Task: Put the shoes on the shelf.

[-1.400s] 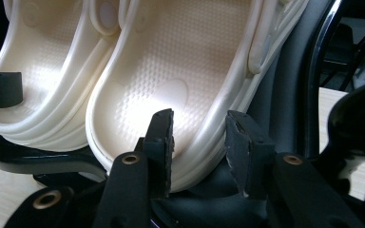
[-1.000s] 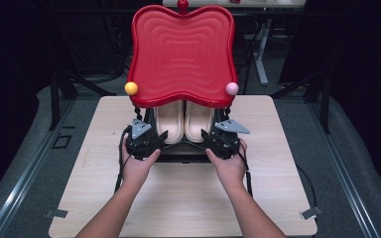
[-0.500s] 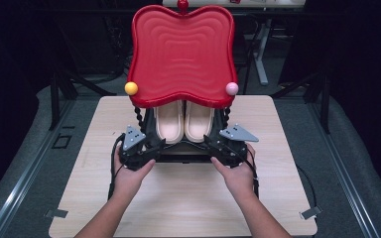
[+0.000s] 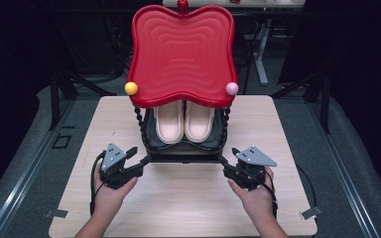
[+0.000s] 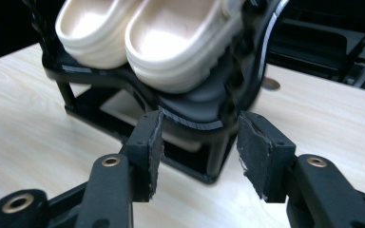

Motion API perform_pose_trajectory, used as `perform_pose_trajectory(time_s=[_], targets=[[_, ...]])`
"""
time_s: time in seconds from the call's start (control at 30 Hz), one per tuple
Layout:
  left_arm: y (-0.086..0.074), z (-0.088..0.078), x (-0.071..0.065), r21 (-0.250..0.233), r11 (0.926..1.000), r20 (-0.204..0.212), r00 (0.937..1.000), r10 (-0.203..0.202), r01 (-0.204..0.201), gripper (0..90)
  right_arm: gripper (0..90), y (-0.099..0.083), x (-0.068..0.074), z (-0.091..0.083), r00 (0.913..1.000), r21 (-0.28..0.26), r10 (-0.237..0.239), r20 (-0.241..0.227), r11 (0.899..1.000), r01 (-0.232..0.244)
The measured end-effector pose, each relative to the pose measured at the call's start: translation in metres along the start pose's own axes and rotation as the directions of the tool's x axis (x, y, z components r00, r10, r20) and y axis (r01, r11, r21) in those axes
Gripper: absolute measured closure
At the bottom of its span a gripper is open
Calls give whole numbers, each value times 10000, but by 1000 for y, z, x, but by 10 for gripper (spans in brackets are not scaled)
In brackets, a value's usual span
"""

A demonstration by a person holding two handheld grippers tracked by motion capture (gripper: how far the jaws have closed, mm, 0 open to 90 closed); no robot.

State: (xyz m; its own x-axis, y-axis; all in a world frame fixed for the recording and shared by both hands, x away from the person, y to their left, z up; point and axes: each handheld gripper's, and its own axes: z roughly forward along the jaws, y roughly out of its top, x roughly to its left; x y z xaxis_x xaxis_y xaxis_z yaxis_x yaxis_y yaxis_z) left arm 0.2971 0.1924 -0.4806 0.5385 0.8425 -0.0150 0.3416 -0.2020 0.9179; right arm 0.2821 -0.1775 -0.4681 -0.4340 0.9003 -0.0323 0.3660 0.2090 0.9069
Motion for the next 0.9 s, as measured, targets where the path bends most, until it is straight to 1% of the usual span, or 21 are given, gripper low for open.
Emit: perform_pose_trajectory(time_s=[0.07, 0.17, 0.2, 0.3, 0.33, 0.4, 0.47, 0.5, 0.53, 0.6, 0.67, 0.7, 0.8, 0.9], targets=[[-7, -6, 2, 55, 9999, -48, 10000, -87, 88, 452, 503, -9, -4, -8, 9999, 25, 38, 120, 10000, -38], [-18, -12, 5, 251, 9995, -80, 9998, -191, 193, 452, 503, -23, -9, -17, 9994, 53, 298, 202, 9995, -299], [-21, -14, 5, 319, 9993, -65, 9998, -191, 193, 449, 503, -28, -11, -21, 9992, 118, 301, 263, 9995, -304], [-31, -23, 8, 466, 9986, -89, 9996, -264, 268, 446, 504, -42, -16, -29, 9975, 233, 445, 545, 9987, -458], [-33, -25, 8, 424, 9986, -97, 9995, -303, 306, 445, 503, -47, -19, -33, 9966, 269, 514, 639, 9982, -532], [-39, -30, 9, 401, 9983, -130, 9991, -411, 416, 444, 504, -54, -22, -37, 9952, 291, 709, 668, 9969, -730], [-45, -35, 10, 499, 9977, -139, 9989, -452, 458, 443, 504, -59, -24, -39, 9951, 288, 763, 627, 9965, -782], [-49, -35, 10, 566, 9975, -168, 9990, -412, 421, 441, 505, -62, -25, -40, 9960, 286, 700, 547, 9970, -717], [-53, -36, 12, 671, 9971, -302, 9990, -340, 360, 440, 504, -64, -25, -41, 9967, 301, 629, 512, 9975, -645], [-60, -34, 15, 779, 9965, -568, 9981, -257, 301, 440, 504, -67, -25, -40, 9975, 474, 256, 655, 9985, -287], [-66, -32, 19, 902, 9954, -716, 9971, -259, 323, 440, 505, -68, -24, -40, 9971, 476, 138, 744, 9987, -173], [-69, -30, 22, 1014, 9939, -760, 9965, -345, 422, 440, 505, -69, -24, -39, 9969, 469, 97, 779, 9988, -133], [-74, -28, 27, 1070, 9922, -633, 9963, -574, 640, 441, 506, -74, -23, -36, 9971, 562, -18, 761, 9984, -25], [-80, -25, 32, 1203, 9896, -702, 9951, -703, 784, 441, 506, -82, -22, -30, 9979, 725, -198, 609, 9973, 153]])
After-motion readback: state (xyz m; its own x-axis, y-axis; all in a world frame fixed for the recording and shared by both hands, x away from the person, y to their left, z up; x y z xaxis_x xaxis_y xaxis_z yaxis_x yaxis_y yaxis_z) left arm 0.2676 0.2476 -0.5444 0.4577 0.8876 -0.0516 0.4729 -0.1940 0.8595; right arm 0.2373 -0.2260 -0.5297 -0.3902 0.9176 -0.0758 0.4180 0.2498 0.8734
